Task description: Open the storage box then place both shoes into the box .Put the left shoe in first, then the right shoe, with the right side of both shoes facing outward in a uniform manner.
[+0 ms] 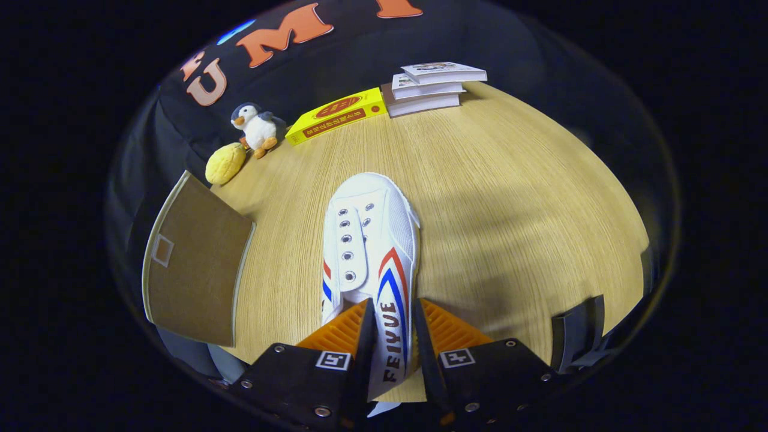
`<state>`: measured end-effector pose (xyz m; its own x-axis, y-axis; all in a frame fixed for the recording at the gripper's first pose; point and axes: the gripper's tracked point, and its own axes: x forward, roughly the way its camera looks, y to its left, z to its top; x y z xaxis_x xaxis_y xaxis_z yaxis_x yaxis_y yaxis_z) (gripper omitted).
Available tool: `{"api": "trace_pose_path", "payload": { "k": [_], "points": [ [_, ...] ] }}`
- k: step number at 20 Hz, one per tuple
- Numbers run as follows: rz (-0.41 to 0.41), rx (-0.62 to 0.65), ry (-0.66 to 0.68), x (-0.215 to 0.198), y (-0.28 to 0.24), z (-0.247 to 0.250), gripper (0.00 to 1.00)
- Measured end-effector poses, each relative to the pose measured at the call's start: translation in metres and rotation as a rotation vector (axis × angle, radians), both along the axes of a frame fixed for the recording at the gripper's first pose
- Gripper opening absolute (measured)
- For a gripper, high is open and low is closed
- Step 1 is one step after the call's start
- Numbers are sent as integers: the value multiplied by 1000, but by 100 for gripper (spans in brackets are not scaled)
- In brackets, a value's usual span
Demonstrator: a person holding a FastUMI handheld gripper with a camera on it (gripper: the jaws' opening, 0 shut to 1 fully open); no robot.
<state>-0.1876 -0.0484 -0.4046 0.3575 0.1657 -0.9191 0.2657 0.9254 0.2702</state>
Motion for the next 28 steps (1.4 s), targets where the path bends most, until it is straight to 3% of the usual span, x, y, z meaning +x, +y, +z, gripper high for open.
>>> {"api": "trace_pose_path", "payload": {
  "k": [5, 8, 9, 16, 22, 28],
  "points": [
    [-51, -3, 22, -1, -4, 2, 32],
    [-87, 28, -3, 0, -5, 1, 11],
    [-117, 53, 9, 0, -2, -1, 9],
    [-207, 162, -23, 7, 6, 15, 4],
    [-228, 207, -107, 56, 25, 64, 4],
    [-169, 217, -180, 95, 57, 138, 4]
  ]
}}
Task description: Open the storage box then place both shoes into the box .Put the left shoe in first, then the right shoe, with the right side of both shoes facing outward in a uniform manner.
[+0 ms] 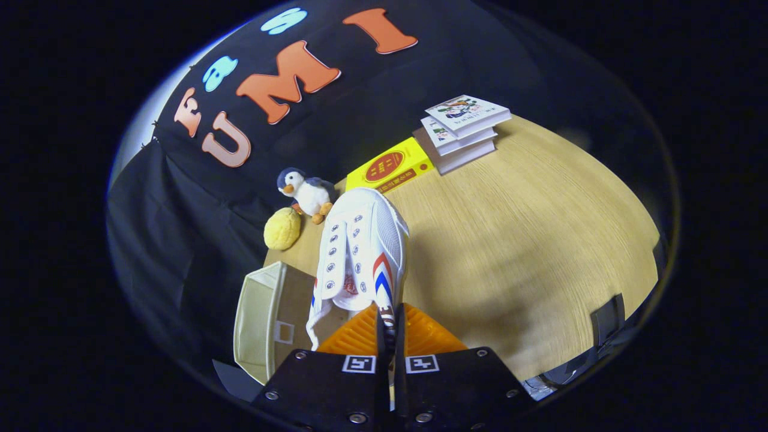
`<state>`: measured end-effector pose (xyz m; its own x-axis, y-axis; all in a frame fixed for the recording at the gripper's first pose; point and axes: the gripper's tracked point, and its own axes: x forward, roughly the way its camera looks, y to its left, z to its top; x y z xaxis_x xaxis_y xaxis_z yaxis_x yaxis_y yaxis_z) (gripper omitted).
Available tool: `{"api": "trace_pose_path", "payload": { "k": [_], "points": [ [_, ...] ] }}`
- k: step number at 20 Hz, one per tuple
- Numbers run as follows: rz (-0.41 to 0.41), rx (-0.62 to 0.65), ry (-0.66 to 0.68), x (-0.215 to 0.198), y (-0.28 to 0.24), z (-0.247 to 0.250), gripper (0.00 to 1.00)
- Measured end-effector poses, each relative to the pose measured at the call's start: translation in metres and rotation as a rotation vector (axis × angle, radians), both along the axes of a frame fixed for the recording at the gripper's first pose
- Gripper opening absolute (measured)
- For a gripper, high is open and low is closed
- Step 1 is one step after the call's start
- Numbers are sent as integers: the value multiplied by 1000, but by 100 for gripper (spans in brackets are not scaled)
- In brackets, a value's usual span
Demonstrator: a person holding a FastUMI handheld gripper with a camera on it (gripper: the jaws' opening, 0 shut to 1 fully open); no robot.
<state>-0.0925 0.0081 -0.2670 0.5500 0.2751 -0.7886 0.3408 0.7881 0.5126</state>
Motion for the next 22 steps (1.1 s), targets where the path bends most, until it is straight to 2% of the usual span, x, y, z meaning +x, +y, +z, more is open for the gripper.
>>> {"api": "trace_pose_path", "payload": {
  "k": [2, 7, 13, 20, 22],
  "points": [
    [17, 16, -5, 4, 22, 12, 4],
    [128, 88, -7, 3, 101, 34, 4],
    [239, 111, 4, -1, 176, 47, 4],
    [286, 62, 142, -18, 213, 22, 4],
    [293, 32, 160, -12, 218, 15, 9]
  ]
}}
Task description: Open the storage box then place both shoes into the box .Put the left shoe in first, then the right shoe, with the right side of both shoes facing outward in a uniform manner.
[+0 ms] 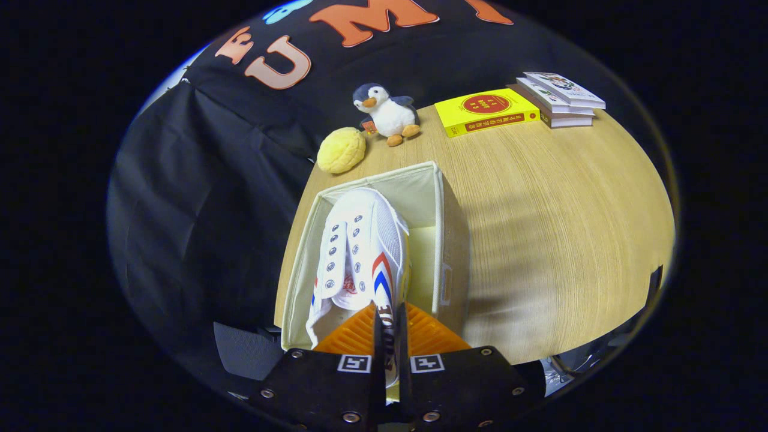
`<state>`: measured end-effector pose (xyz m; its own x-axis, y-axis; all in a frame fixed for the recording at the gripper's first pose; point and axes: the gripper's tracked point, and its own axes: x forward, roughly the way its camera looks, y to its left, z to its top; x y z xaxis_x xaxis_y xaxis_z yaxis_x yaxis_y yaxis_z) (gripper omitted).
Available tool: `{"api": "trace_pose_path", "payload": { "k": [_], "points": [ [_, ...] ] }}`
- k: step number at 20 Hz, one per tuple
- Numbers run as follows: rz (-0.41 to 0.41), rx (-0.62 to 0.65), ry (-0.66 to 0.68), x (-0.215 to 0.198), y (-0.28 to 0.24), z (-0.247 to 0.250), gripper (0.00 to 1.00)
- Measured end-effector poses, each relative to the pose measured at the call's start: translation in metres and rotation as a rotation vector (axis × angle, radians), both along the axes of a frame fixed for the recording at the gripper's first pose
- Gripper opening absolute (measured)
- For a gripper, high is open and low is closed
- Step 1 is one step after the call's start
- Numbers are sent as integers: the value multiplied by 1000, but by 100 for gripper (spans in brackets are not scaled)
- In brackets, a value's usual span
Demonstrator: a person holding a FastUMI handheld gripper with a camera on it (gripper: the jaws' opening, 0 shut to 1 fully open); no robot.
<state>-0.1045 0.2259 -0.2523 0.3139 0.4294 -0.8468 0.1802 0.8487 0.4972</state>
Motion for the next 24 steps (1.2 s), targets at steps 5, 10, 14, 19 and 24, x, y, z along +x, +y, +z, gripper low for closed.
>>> {"api": "trace_pose_path", "payload": {
  "k": [5, 10, 14, 19, 24],
  "points": [
    [66, -42, -77, 10, 7, 6, 31],
    [83, -67, -244, 41, -27, 40, 40],
    [6, -155, -418, 73, -80, 77, 61],
    [-94, -313, -588, 99, -156, 114, 80],
    [-181, -386, -774, 113, -211, 166, 95]
  ]
}}
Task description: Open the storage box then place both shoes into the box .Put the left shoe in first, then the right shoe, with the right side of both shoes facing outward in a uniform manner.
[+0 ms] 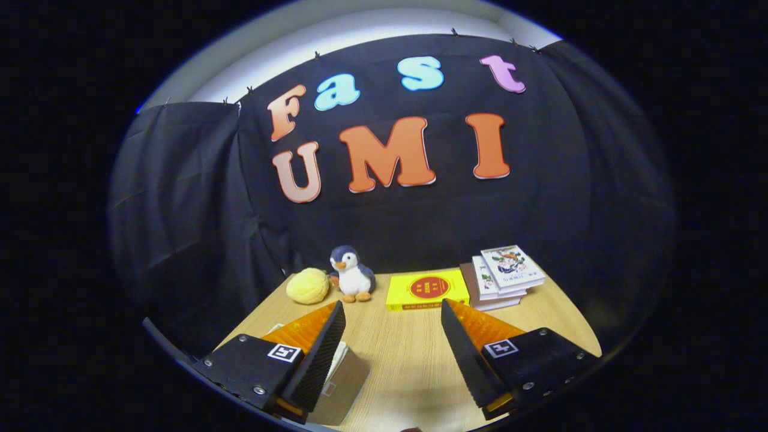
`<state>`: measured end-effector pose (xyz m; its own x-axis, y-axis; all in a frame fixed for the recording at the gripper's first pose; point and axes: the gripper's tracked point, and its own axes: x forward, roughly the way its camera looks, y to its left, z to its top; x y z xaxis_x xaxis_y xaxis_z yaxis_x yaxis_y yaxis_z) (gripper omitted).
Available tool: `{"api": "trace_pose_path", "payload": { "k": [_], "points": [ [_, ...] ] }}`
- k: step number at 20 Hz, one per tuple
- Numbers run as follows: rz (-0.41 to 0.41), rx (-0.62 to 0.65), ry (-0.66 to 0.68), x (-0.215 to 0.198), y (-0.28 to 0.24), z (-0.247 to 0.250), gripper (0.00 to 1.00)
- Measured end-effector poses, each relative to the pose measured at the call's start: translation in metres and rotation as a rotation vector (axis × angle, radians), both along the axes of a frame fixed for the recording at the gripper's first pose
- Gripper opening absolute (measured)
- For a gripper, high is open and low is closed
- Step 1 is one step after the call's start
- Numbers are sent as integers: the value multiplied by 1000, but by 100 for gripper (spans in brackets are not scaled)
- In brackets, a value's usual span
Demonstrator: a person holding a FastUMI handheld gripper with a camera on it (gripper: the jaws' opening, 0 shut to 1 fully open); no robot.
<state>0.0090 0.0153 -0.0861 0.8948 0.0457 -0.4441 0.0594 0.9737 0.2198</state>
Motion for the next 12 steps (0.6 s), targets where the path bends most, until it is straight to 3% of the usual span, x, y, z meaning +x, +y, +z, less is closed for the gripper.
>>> {"api": "trace_pose_path", "payload": {
  "k": [6, 12],
  "points": [
    [-53, -197, -165, 5, -52, 44, 97],
    [-102, -203, -268, 8, -67, 81, 97]
  ]
}}
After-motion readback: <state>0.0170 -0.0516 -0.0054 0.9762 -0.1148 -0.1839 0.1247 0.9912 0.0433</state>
